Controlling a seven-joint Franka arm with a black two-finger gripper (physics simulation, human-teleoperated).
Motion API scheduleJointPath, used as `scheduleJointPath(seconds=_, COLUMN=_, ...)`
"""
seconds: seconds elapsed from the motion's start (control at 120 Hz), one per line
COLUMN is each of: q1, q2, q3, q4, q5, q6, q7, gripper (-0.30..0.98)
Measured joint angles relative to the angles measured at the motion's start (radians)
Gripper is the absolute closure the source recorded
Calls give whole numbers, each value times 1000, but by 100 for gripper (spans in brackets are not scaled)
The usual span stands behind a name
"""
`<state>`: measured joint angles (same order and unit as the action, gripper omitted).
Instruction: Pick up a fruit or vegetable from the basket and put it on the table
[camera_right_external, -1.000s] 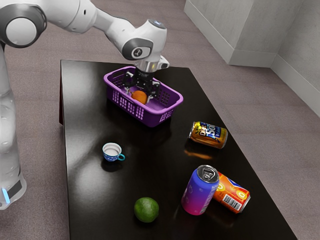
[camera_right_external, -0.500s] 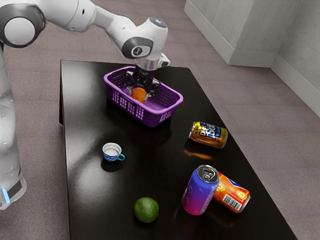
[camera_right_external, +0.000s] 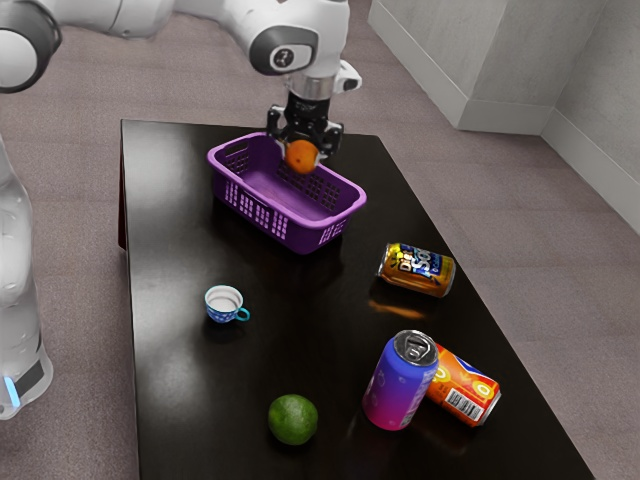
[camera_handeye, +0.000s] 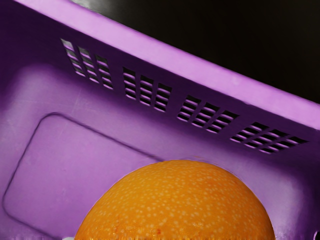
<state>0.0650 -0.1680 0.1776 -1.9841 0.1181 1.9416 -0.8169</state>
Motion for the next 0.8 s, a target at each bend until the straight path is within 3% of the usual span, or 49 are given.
scheduleJointPath(seconds=0.492, q1=-5, q2=-35, q3=-261, q4=-32, q5=-180, q6=-100, q7=3, gripper=33)
scheduleJointPath(seconds=0.8, q1=-7, q2=-14, q3=-346, q4=-26, q5=-221, q6=-85, q7=2, gripper=33)
